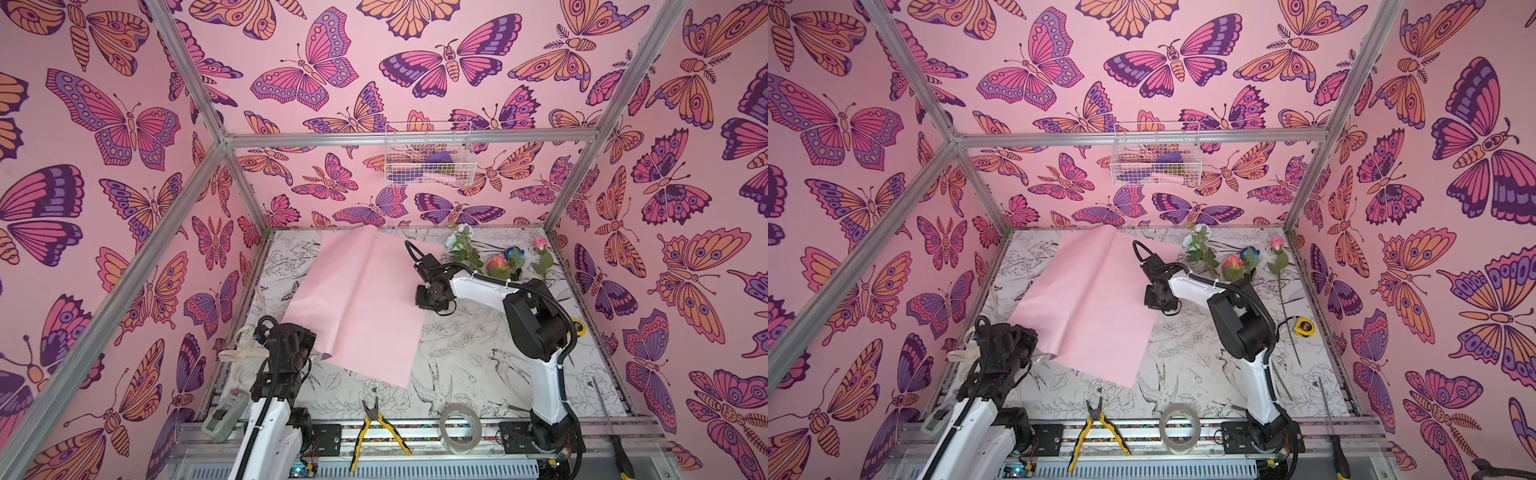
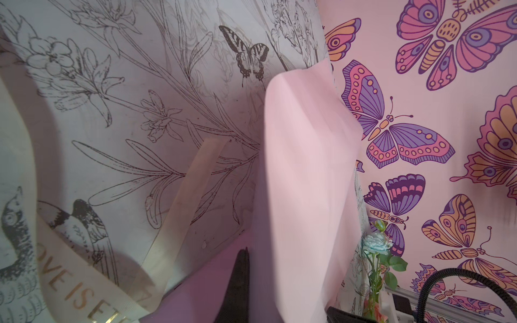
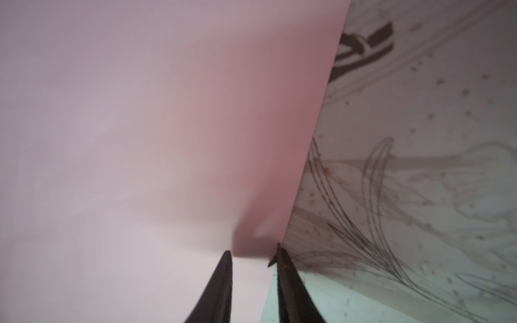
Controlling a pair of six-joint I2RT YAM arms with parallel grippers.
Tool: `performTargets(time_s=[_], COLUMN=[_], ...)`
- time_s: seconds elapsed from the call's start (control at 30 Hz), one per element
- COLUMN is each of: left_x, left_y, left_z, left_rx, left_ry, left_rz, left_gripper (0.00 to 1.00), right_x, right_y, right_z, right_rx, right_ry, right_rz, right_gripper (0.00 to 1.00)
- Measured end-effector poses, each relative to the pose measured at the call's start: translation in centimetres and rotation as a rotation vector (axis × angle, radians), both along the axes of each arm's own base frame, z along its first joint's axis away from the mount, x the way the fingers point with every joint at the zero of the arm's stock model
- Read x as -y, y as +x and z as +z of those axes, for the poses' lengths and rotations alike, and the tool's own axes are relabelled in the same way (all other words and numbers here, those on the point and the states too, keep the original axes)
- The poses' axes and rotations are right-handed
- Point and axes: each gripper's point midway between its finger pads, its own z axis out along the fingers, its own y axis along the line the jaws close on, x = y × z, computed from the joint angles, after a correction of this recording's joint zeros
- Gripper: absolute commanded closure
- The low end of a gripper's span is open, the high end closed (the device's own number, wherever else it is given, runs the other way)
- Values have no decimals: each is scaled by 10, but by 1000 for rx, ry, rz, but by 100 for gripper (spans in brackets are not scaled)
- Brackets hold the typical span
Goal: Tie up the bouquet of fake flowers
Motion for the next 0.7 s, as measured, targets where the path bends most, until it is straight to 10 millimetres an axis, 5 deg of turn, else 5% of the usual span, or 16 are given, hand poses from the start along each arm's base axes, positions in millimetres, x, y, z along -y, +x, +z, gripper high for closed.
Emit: performTargets(time_s=[0.13, 0.3, 0.53, 0.7], left_x=[3, 10, 53, 81], left_y=[3, 17, 36, 51], left_z=[0, 23, 41, 64], left_rx=[-11, 50, 85, 130], left_ry=[-8, -33, -82, -100], left_rz=[-17, -48, -172, -238], left_gripper=[100, 100, 100, 100], right_x=[-6, 6, 75, 108], right_y=[15, 35, 67, 55], right_z=[0, 2, 3, 9], right_rx=[14, -2, -40, -63], right_ry=[-12, -63, -158, -217], right_rz=[37, 77, 40, 77], right_gripper=[80, 80, 76, 71])
